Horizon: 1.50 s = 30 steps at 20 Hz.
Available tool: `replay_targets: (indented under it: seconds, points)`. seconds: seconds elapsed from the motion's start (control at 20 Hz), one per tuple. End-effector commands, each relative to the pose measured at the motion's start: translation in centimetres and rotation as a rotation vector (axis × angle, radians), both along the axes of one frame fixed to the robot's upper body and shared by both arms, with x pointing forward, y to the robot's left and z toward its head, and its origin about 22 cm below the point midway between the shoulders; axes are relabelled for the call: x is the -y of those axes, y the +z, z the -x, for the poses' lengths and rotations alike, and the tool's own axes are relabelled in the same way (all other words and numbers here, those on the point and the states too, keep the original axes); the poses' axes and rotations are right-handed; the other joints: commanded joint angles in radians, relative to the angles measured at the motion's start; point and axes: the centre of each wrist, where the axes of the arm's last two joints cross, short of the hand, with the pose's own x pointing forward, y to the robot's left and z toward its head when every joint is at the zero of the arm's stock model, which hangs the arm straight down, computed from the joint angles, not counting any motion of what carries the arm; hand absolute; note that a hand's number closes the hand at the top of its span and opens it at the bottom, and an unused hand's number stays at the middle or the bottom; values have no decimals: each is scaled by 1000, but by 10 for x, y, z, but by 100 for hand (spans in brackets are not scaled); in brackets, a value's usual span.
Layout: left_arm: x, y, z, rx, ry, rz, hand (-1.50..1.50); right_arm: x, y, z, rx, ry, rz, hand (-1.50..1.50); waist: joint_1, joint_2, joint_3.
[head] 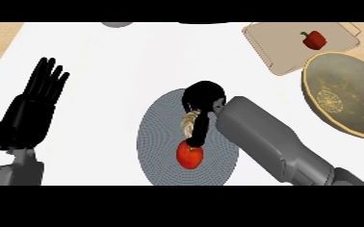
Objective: Pick the cupcake from the placemat and place it in the bowl
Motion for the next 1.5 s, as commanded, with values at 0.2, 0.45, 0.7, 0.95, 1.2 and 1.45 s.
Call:
replay_targets:
  seconds: [0.2, 0.45, 0.7, 0.95, 1.2, 1.45]
  points:
    - [-24, -14, 22, -40, 117, -5, 0, 132, 5, 27, 158, 73, -132, 150, -122, -29, 2]
    - [-33, -5, 24, -17, 145, -2, 0, 208, 62, 35, 385, -11, -242, 150, -149, -29, 1]
    - [-45, -13, 36, -31, 166, -8, 0, 272, 126, 55, 573, -98, -290, 150, -140, -21, -1]
    - [-28, -5, 34, -8, 115, 10, 0, 324, 170, 82, 685, -230, -333, 150, -101, -9, 0]
    - [-2, -1, 21, 6, 43, -4, 0, 372, 180, 104, 710, -410, -399, 150, -38, 9, -1]
    - [6, 0, -4, 20, -16, 12, 0, 400, 188, 117, 746, -527, -465, 150, 16, 22, -2]
